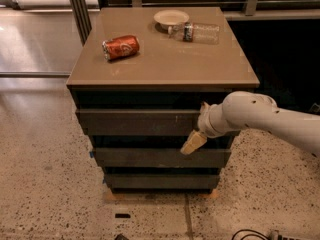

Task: Open top drawer

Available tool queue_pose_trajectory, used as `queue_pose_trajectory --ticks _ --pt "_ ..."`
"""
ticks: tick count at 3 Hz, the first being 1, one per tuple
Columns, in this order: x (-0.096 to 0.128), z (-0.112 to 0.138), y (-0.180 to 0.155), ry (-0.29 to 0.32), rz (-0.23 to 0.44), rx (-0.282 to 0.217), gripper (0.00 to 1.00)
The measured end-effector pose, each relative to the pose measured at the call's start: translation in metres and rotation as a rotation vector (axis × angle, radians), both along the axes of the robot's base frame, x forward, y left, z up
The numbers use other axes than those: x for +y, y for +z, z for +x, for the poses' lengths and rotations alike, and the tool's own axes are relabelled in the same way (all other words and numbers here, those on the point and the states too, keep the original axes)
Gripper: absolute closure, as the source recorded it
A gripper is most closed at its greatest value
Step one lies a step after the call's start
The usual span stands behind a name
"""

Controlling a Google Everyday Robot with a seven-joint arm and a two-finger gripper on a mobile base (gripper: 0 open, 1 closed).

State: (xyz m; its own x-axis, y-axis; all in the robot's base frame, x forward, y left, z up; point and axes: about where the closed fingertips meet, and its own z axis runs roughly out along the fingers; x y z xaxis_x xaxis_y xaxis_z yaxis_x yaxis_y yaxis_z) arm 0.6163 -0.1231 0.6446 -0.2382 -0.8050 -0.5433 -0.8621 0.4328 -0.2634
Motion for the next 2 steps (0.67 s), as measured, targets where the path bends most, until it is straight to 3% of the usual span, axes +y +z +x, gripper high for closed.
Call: queue_pose_trajectory --ticks 1,2 --pt "0.001 -0.003 0.0 0.005 0.008 0.013 0.0" --pt "0.001 -0.018 0.001 0.019 0.044 0.071 0.0"
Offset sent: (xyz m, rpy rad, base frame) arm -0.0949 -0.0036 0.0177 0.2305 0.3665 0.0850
